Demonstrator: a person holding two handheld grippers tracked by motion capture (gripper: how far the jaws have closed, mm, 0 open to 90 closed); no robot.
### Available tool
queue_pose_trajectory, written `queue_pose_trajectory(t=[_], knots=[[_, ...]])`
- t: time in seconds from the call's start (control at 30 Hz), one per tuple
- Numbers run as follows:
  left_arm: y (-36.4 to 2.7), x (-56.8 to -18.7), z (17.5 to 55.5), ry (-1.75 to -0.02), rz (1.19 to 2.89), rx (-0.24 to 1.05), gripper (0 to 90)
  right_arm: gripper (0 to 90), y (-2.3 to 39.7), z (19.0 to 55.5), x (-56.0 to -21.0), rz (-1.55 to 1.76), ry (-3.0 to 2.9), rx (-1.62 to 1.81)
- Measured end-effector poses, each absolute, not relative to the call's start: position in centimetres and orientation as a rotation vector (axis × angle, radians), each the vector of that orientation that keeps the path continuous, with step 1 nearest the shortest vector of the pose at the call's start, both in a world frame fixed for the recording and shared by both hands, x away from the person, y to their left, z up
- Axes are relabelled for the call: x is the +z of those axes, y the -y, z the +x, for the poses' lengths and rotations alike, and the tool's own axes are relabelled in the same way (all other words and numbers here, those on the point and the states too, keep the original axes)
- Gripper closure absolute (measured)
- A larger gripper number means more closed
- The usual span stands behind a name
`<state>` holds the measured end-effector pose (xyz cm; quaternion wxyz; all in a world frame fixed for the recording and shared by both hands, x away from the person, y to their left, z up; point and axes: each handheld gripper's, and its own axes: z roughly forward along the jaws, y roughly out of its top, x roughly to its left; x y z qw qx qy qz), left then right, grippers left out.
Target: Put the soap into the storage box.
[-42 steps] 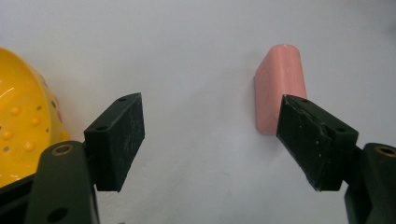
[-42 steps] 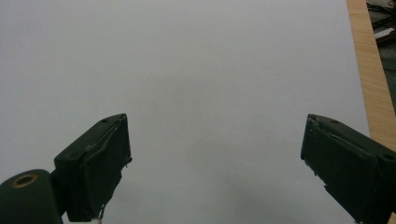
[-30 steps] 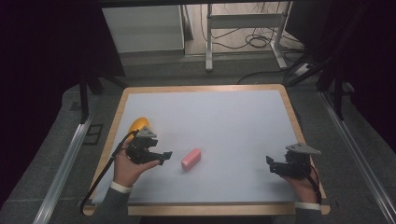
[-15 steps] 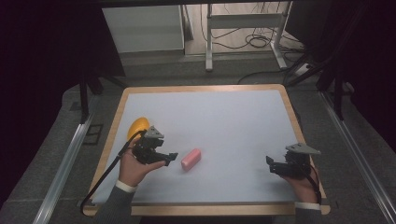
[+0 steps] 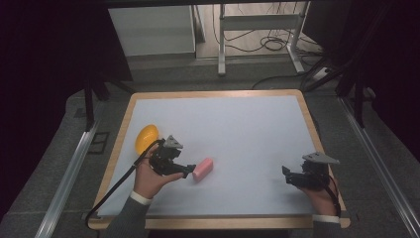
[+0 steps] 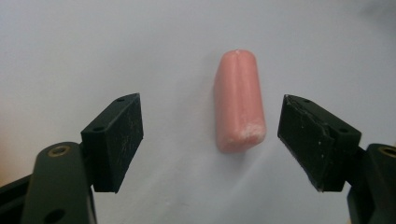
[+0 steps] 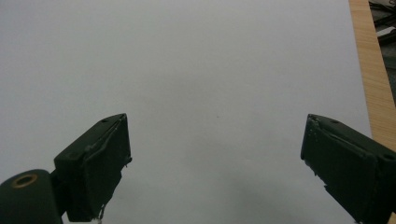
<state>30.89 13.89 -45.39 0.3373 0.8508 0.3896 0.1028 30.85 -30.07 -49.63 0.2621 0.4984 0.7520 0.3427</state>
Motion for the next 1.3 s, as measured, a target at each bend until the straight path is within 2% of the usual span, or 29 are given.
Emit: queue_pose_trajectory(t=[0.8,1.3], knots=[[-9.8,-47.3,31.5,-0.975,2.274,0.198,23.2,8.0,30.1,30.9,-49.7,1.353,-2.033,0.920],[-8.7,-49.4,32.8,-1.028,2.294,0.177,29.6,8.0,30.0,31.0,-50.0,1.351,-2.040,0.902]])
